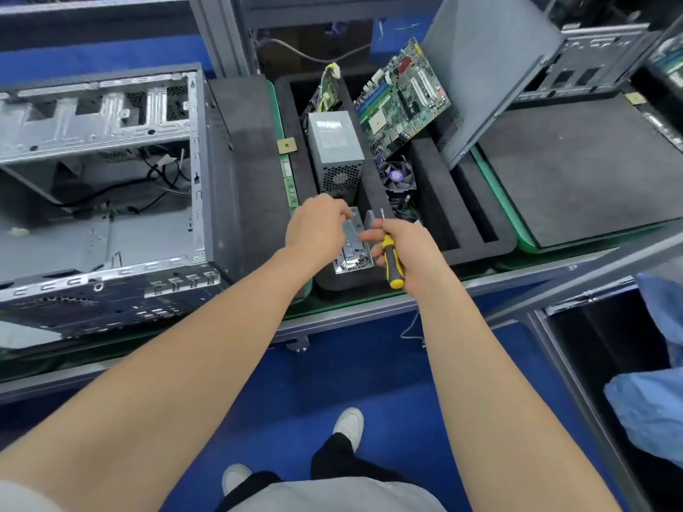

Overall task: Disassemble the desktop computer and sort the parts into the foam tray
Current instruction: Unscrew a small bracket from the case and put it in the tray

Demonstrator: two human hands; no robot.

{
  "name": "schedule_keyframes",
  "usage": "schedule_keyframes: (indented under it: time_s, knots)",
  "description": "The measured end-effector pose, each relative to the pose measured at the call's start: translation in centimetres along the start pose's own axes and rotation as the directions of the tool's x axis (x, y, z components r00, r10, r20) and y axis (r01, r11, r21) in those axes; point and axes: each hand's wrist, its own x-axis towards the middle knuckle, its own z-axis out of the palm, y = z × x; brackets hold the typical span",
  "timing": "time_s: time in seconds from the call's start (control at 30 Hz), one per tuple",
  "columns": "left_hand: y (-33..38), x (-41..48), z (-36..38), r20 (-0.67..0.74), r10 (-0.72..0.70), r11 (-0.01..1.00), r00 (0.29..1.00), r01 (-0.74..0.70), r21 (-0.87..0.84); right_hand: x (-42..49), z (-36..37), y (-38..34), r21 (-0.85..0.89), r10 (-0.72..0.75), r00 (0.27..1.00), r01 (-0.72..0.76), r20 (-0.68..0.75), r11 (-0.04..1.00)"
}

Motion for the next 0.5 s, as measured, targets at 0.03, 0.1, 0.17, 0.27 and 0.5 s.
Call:
schedule_keyframes:
  time_s: [0.03,0.1,0.17,0.27,0.5]
  knots:
    - [0.0,-0.1,-0.9,-0.035,-0.005,0.999,0.999,0.003,-0.045,-0.3,0.5,-0.3,0.043,-0.019,0.999,0.018,0.028,0.999]
    - [-0.2,-0.5,-3.1,-0.102,-0.017,0.988,0.995,0.001,-0.155,-1.1,2.0,-1.2,0.107,-0.049,0.994,0.039,0.094,0.994]
    - [-0.8,-1.3,-5.8,-0.167,-0.019,0.968,0.986,-0.023,-0.249,-2.2,4.5,-2.1,0.129,-0.080,0.983,0.059,0.163,0.990]
    - [-2.7,-3.3,-10.5,-0.284,-0.022,0.939,0.958,-0.078,-0.336,-4.2,9.2,-3.0,0.115,-0.119,0.953,0.091,0.278,0.989]
    - [-11.9,-11.9,-18.0,-0.486,-0.162,0.896,0.859,-0.078,-0.437,-9.9,21.3,-0.9,-0.008,-0.112,0.841,0.137,0.530,0.991]
